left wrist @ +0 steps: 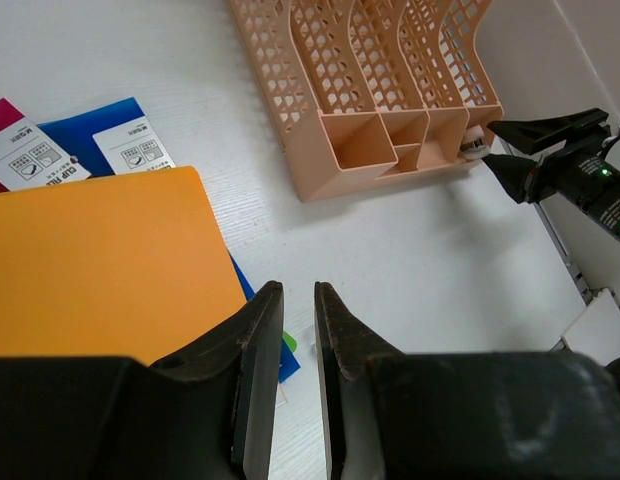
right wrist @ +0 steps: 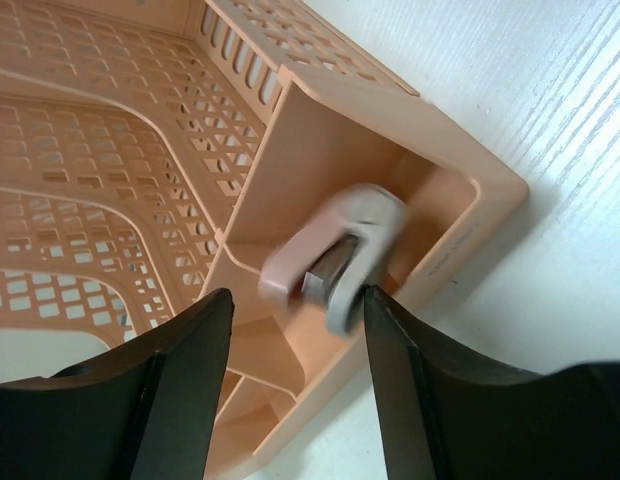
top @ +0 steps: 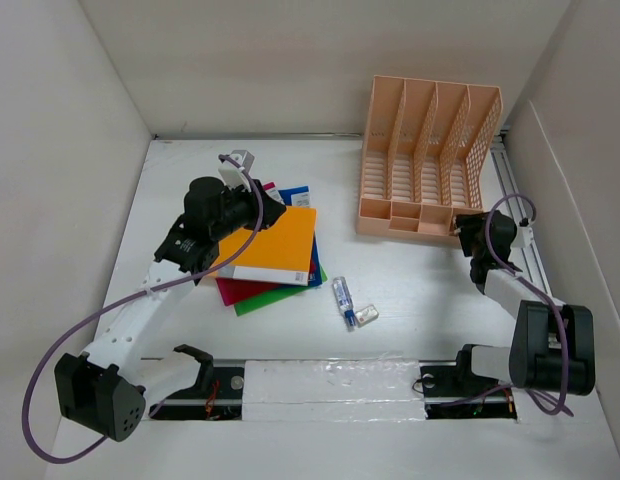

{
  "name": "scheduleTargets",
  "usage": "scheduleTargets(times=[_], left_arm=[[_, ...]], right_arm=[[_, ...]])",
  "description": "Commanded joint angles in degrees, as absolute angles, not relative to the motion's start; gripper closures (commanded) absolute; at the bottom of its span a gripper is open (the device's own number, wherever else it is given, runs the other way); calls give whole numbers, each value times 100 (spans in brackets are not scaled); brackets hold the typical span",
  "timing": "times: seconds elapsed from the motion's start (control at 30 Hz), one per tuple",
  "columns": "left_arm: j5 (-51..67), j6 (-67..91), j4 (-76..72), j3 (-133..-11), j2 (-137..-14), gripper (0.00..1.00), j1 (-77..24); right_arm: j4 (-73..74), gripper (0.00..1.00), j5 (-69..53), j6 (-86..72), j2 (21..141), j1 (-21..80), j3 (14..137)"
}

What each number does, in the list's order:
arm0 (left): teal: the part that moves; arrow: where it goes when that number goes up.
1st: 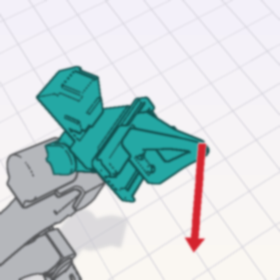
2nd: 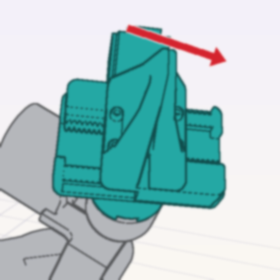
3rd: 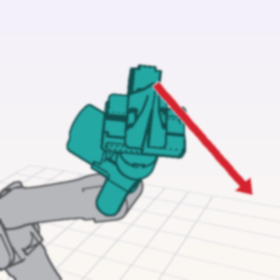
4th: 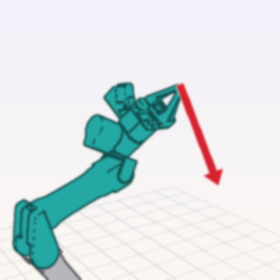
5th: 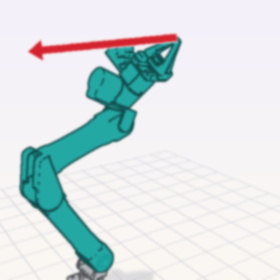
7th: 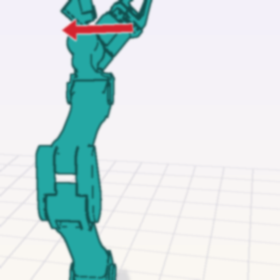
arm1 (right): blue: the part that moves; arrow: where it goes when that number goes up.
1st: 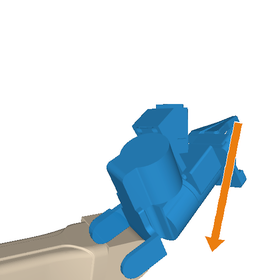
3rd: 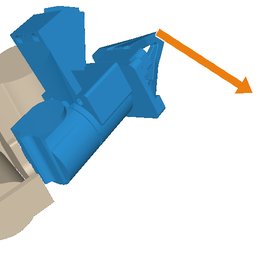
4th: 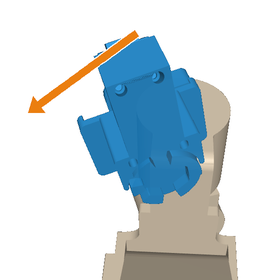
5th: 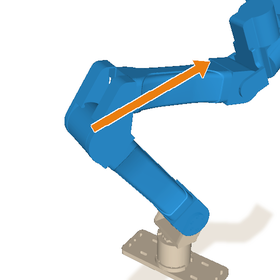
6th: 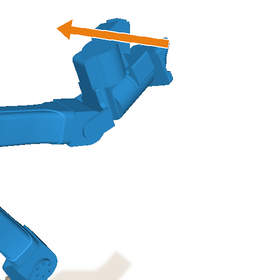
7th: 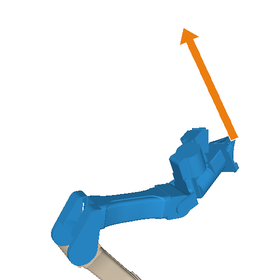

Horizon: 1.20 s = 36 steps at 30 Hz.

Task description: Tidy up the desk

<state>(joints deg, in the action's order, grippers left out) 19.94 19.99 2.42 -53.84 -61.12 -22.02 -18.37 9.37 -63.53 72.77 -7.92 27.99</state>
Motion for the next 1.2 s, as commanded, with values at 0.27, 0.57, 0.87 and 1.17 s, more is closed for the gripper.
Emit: scheduleTargets(times=[0.27, 0.57, 0.87, 1.17], left_arm=[[2048, 1969, 44, -5352, -6021, 84, -2188], [1969, 1951, 35, -5388, -6047, 84, -2188], [2057, 1969, 44, -5370, -6012, 84, -2188], [2057, 1960, 44, -5370, -5941, 82, -2188]], right_arm=[[-2259, 34, 713, -6364, 6953, -844, 2795], [-1188, 87, 45, -5196, 5626, -71, 2250], [1633, 97, -70, -4711, 5667, 2432, 2908], [2680, 44, 552, -5062, 6829, 4393, 3796]])
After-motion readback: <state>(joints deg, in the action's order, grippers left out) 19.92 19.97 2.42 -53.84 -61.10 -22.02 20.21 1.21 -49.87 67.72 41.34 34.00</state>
